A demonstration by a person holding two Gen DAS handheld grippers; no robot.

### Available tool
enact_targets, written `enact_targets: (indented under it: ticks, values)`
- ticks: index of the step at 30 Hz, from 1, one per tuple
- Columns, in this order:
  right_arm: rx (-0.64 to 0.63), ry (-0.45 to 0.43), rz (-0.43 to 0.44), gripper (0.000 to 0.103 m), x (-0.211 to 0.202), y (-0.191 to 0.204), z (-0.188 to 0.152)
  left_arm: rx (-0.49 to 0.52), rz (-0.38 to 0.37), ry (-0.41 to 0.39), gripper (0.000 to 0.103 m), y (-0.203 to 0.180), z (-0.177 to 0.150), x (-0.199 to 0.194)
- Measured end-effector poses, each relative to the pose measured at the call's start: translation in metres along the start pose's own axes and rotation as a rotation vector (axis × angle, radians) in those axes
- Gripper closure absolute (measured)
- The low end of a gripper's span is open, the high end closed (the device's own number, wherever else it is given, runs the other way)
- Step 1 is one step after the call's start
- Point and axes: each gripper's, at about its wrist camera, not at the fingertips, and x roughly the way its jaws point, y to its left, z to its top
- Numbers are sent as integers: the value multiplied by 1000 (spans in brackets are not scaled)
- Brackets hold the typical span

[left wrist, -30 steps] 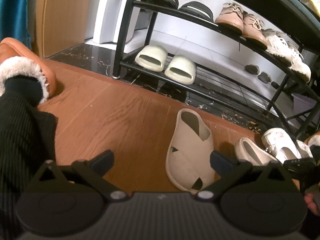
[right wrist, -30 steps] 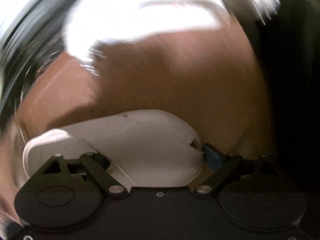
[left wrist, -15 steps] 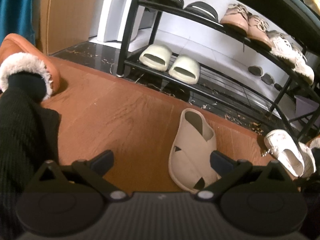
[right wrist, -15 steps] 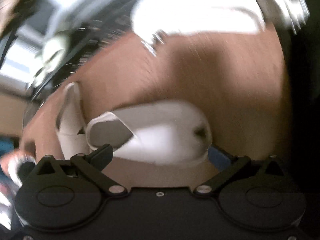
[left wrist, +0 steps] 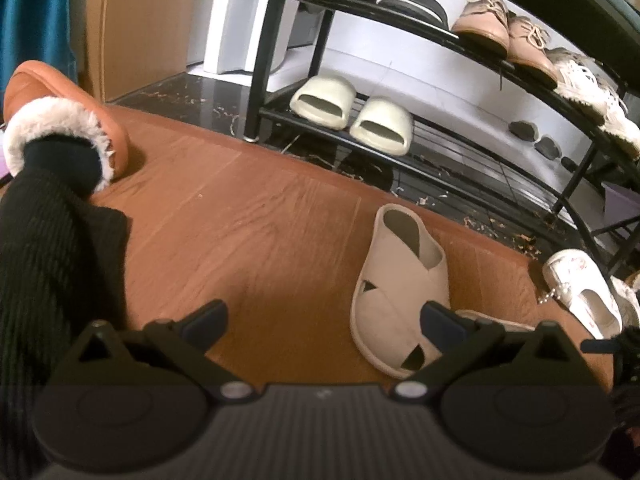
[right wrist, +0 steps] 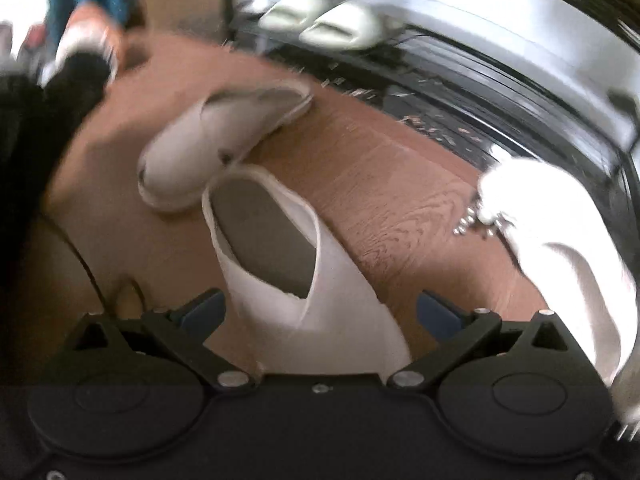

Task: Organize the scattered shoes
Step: 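Lower the beige slipper beside its mate with the right gripper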

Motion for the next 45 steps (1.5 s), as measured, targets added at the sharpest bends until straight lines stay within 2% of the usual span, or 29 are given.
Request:
enact_targets:
  ticks: [2, 3, 6, 9, 16, 19, 22, 24, 26, 27, 29, 33, 34, 36, 40, 43, 45]
  values:
    - [-75, 45, 1, 4, 15, 4, -1, -2, -1, 2, 1, 0, 0, 0]
    - [-88, 44, 2, 8, 19, 5, -2, -2, 0, 2, 1, 0, 0, 0]
    - [-83, 34, -6, 12, 27, 7, -1, -6, 1, 5, 1, 1, 0, 1]
    - [48, 20, -34, 15, 26, 3, 4, -15, -2, 6, 1, 2, 1, 1]
    - [556, 6, -247, 21, 26, -19, 21, -23, -18, 7, 1, 1, 1, 2]
    - [681, 27, -330, 21, 41, -14, 43, -15, -17, 3, 1, 1, 1, 1]
    - [790, -4, -338, 18, 49, -14, 54, -24, -13, -8, 1, 3, 2, -2]
    - [855, -57, -281, 6, 50, -15, 58, -37, -12, -13, 1, 6, 2, -4]
    - [872, -115, -184, 3, 45, -17, 57, -51, -12, -16, 1, 8, 3, -4]
    - [861, -134, -170, 3, 43, -17, 57, -55, -13, -16, 1, 9, 3, -4]
    - [808, -174, -176, 2, 36, -17, 56, -52, -18, -15, 1, 8, 3, -3]
    - [608, -185, -281, 0, 32, -3, 46, -28, -26, -9, 1, 3, 3, -2]
    - [540, -191, -286, 0, 34, 2, 40, -23, -28, -7, 1, 2, 3, -1]
    - [491, -199, -280, 0, 35, 8, 36, -13, -34, -3, 1, 0, 2, 0]
    - [513, -163, -242, 1, 49, 12, 44, -23, -32, -4, 1, 3, 2, -1]
    - [550, -159, -260, 15, 57, 12, 51, -35, -28, -2, 1, 4, 2, -1]
    - [591, -156, -289, 17, 56, 12, 53, -37, -29, -3, 1, 5, 2, -1]
